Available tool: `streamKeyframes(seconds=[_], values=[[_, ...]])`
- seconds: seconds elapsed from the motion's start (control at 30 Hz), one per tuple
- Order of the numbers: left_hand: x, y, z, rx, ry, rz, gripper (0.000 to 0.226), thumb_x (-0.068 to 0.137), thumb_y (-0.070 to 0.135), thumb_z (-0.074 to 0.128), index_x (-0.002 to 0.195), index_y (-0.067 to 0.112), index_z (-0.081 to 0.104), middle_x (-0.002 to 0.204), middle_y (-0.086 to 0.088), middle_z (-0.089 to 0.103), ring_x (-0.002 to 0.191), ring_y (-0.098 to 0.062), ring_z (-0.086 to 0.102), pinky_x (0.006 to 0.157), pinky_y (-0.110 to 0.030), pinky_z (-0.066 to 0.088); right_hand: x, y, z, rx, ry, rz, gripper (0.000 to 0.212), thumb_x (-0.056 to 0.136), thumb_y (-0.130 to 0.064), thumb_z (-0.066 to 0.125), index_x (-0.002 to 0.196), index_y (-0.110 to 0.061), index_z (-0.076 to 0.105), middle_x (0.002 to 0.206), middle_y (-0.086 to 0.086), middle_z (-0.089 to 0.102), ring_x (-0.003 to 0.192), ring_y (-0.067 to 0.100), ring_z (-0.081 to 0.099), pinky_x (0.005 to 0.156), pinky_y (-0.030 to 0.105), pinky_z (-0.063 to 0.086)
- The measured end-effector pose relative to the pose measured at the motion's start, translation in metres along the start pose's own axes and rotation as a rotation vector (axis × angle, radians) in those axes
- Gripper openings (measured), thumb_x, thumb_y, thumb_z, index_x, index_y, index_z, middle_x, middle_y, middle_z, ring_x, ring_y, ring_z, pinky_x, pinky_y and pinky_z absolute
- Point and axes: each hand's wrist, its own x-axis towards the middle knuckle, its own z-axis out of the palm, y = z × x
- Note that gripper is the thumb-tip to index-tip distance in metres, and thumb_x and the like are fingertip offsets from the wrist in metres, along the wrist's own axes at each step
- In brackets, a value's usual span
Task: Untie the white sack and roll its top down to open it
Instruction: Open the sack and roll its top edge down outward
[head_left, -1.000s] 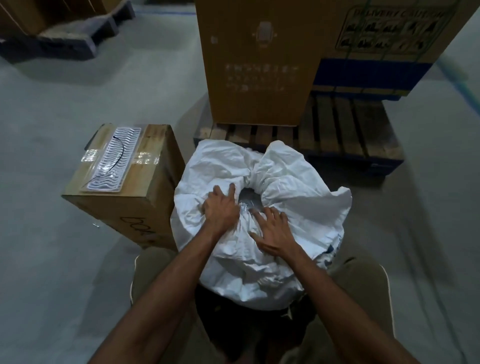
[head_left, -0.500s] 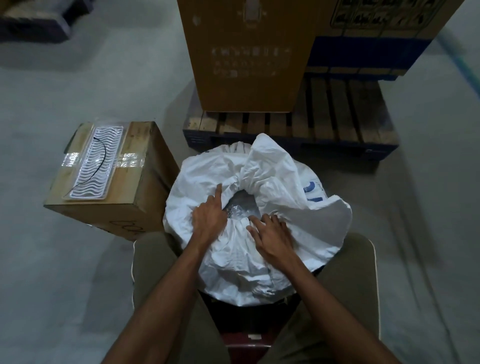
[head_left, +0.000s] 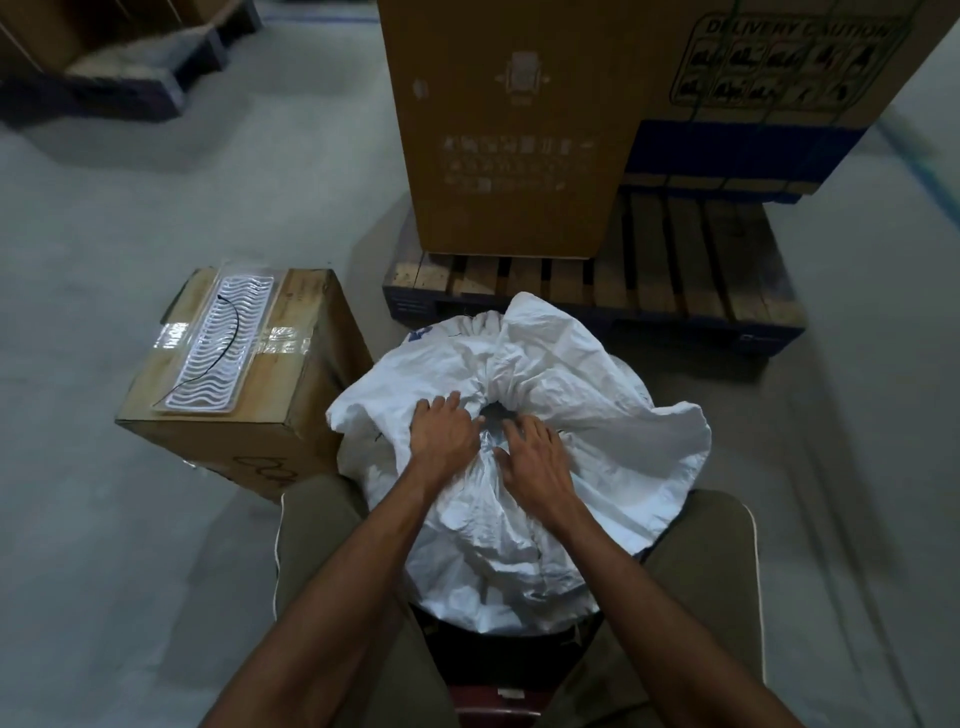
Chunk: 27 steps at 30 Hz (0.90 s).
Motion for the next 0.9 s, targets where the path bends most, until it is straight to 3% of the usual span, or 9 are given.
streamKeyframes(seconds=[0.13,0.23,0.37,0.5,0.57,0.67,0.77,0.83,0.9], values=[[0.011,0.001,-0.015,-0.15,-0.118,-0.088,0.045,0.099,0.039,0.045,0.137,0.016,0.051,0.13,-0.007,0.055,0.112,-0.036,0.061,0.093,-0.05,0.047,0.01,0.001,-0.011,-0.071,0.041,-0.024,0.055,0.088,-0.017,0.06,0.142,-0.009,0.05,0.146,0.02,0.05,0.139,0.038,0.044,0.114,0.05,0.038],[0.011,0.0,-0.014,-0.258,-0.124,-0.109,0.066,0.097,0.047,0.047,0.154,0.027,0.019,0.14,-0.013,0.055,0.119,-0.041,0.059,0.1,-0.06,0.042,0.025,0.001,-0.025,-0.085,0.043,-0.029,0.06,0.087,-0.012,0.056,0.147,-0.009,0.045,0.153,0.021,0.044,0.147,0.038,0.035,0.121,0.052,0.028],[0.003,0.003,-0.008,-0.406,-0.086,-0.14,0.08,0.096,0.07,0.031,0.158,0.044,-0.013,0.164,-0.009,0.032,0.145,-0.04,0.036,0.115,-0.07,0.015,0.046,0.005,-0.034,-0.085,0.035,-0.001,0.08,0.082,-0.03,0.08,0.149,-0.01,0.041,0.156,0.02,0.04,0.148,0.037,0.034,0.122,0.049,0.026],[-0.008,0.01,-0.01,-0.42,0.007,-0.209,0.088,0.099,0.06,0.045,0.158,0.039,-0.017,0.151,-0.014,0.05,0.128,-0.036,0.056,0.108,-0.058,0.036,0.058,0.003,-0.046,-0.109,0.003,-0.037,0.107,0.074,-0.047,0.083,0.157,-0.009,0.026,0.163,0.021,0.027,0.154,0.038,0.02,0.125,0.05,0.012],[-0.015,0.016,-0.021,-0.428,0.066,-0.22,0.093,0.098,0.064,0.046,0.159,0.036,-0.019,0.141,-0.018,0.058,0.117,-0.037,0.063,0.099,-0.053,0.046,0.061,0.0,-0.053,-0.132,0.107,-0.054,0.111,0.065,-0.043,0.089,0.153,-0.011,0.029,0.156,0.023,0.034,0.146,0.04,0.028,0.12,0.054,0.026],[-0.017,0.014,-0.034,-0.472,-0.009,-0.282,0.097,0.089,0.08,0.042,0.157,0.043,-0.017,0.145,-0.018,0.053,0.125,-0.039,0.057,0.106,-0.055,0.042,0.066,-0.003,-0.066,-0.073,0.279,-0.053,0.11,0.059,-0.029,0.086,0.151,-0.014,0.029,0.15,0.021,0.029,0.137,0.042,0.03,0.112,0.058,0.035],[-0.013,0.004,-0.04,-0.465,-0.082,-0.293,0.091,0.09,0.071,0.053,0.157,0.047,-0.004,0.152,-0.013,0.046,0.133,-0.039,0.05,0.109,-0.057,0.039,0.072,-0.004,-0.079,0.007,0.355,0.05,0.109,0.068,-0.019,0.075,0.161,-0.018,0.017,0.162,0.022,0.011,0.151,0.044,0.012,0.12,0.059,0.017],[-0.012,-0.002,-0.042,-0.452,-0.074,-0.263,0.083,0.089,0.056,0.062,0.155,0.047,0.012,0.147,-0.011,0.053,0.128,-0.037,0.054,0.104,-0.055,0.044,0.077,-0.003,-0.085,0.042,0.283,0.112,0.105,0.076,-0.029,0.075,0.162,-0.017,0.015,0.163,0.021,0.02,0.154,0.042,0.008,0.122,0.057,0.009],[-0.009,-0.003,-0.046,-0.469,-0.104,-0.238,0.074,0.085,0.041,0.064,0.149,0.042,0.028,0.138,-0.01,0.059,0.121,-0.035,0.058,0.1,-0.052,0.05,0.079,-0.002,-0.086,0.078,0.232,0.108,0.088,0.084,-0.042,0.07,0.157,-0.016,0.028,0.151,0.017,0.043,0.151,0.038,0.021,0.121,0.055,0.014]])
